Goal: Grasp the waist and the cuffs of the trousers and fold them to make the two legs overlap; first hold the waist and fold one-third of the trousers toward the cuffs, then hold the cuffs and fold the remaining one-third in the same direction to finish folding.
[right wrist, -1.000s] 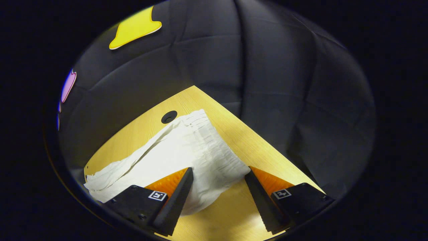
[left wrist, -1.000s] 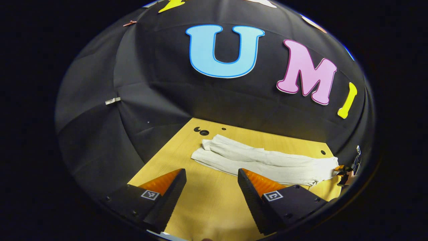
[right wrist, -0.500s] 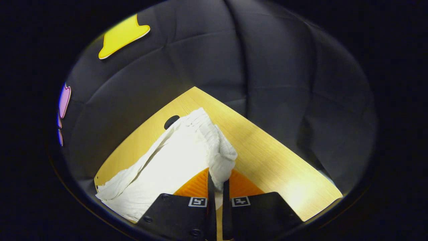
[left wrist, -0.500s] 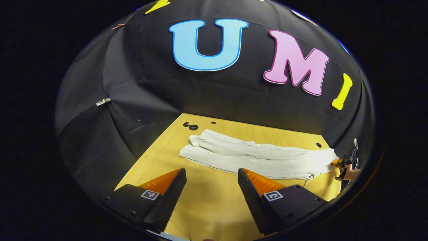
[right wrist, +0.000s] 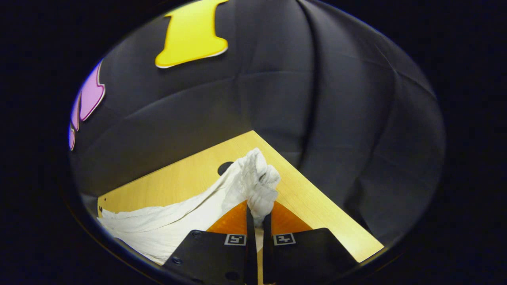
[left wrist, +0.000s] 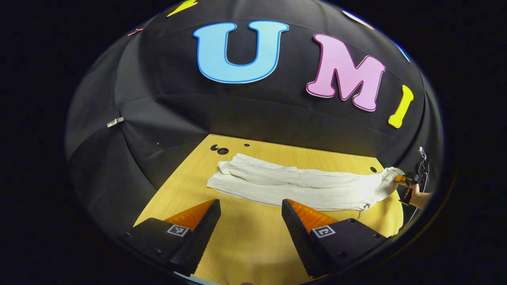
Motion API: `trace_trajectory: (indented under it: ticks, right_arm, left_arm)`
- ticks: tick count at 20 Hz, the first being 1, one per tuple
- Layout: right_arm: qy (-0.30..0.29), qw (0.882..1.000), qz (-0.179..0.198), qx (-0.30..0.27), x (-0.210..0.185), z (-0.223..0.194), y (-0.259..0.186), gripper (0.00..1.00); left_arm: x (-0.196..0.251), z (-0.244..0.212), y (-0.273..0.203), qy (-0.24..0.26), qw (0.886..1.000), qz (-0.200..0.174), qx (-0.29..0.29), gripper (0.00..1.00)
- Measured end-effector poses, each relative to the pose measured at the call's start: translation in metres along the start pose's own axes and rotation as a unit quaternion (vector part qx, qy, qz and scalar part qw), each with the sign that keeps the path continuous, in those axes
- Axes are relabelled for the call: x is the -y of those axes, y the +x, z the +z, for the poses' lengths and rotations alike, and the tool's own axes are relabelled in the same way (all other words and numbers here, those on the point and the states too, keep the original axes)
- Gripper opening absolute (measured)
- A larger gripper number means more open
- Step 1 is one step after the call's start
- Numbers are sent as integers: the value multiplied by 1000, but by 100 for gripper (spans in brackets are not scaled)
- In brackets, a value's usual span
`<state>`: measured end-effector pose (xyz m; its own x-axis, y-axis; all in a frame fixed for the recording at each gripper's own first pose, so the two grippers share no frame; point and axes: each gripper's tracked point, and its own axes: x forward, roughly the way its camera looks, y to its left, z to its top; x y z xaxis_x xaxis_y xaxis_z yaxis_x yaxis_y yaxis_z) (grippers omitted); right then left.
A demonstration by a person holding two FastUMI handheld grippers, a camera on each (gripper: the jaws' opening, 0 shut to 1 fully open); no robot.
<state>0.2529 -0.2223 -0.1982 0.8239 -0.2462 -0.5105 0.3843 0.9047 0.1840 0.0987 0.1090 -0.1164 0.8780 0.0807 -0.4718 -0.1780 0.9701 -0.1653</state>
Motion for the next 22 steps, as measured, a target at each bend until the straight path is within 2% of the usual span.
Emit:
trace_trajectory:
  ticks: [4,7,11,15,22]
  right_arm:
    - [-25,998,35,45,-49,47,-23,10]
    - [-46,995,62,67,-88,60,-36,10]
    - [-53,991,98,73,-144,50,-59,9]
    - [-54,984,151,73,-205,26,-77,9]
    - [-62,963,258,44,-295,-34,-112,10]
  left_arm:
    - [-7,1,7,-11,1000,-8,6,97]
    - [-13,0,11,-13,1000,-15,6,97]
    - [-14,-6,25,-15,1000,-26,4,97]
    - [-2,-13,46,-31,998,-46,2,97]
    - [-3,-35,69,-59,996,-61,-12,97]
